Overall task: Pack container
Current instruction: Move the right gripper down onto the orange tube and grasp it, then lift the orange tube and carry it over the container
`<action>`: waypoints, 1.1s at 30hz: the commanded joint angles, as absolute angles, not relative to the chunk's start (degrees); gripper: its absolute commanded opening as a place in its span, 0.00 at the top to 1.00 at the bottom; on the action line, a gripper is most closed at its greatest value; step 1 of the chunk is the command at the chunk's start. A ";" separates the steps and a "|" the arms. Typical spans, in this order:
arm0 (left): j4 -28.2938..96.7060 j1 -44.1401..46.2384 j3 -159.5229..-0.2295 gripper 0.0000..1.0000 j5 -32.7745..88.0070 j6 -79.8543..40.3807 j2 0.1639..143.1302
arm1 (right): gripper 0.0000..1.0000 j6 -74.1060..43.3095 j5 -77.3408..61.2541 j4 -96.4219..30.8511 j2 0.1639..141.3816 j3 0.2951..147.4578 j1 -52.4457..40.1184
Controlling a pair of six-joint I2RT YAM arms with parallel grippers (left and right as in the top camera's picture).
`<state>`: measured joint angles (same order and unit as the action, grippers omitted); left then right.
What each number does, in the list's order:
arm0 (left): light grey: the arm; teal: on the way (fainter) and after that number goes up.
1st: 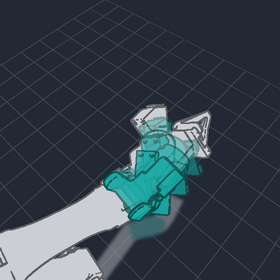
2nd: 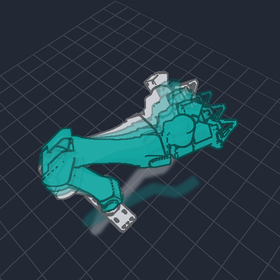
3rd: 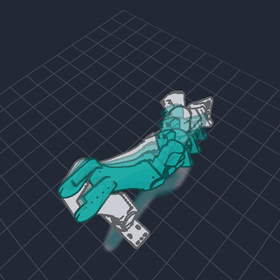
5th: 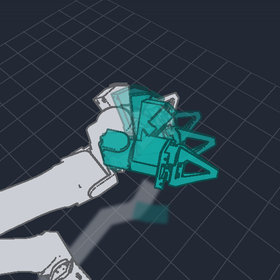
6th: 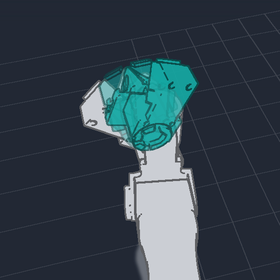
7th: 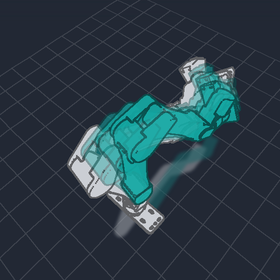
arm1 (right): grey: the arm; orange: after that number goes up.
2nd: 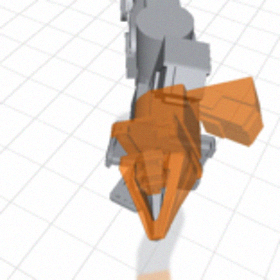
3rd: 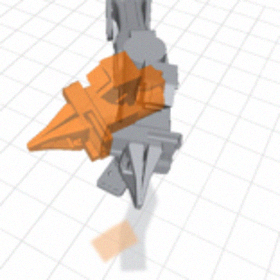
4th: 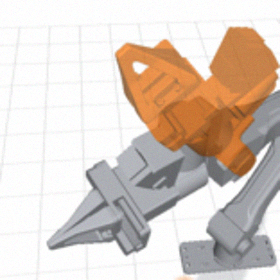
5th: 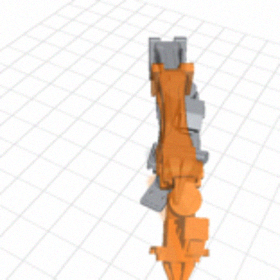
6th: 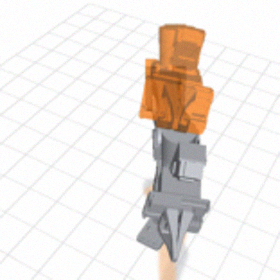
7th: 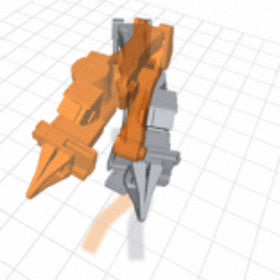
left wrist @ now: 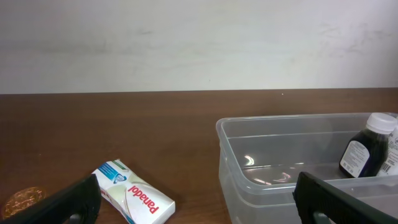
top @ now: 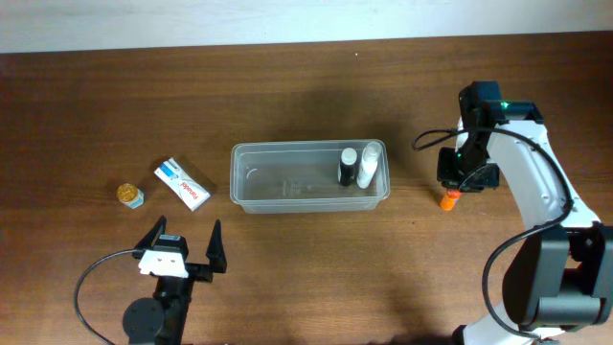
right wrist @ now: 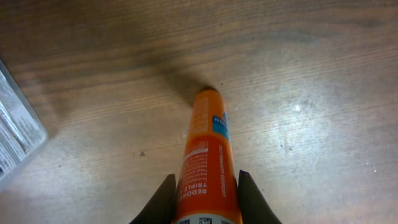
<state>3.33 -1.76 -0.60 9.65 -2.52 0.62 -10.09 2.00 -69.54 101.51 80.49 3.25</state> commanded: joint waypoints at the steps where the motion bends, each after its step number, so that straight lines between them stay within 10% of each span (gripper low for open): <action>1: 3.75 -2.09 -0.51 0.01 9.65 -1.45 0.30 | 0.83 -8.86 0.91 -73.65 101.56 86.35 3.40; 14: 3.75 -2.09 -0.51 0.01 9.65 -1.45 0.30 | 0.83 -6.17 -15.51 -90.96 99.92 120.64 -7.22; 33: 3.75 -2.09 -0.51 0.00 9.65 -1.45 0.30 | 0.82 -11.66 2.24 -81.87 102.89 102.54 -27.31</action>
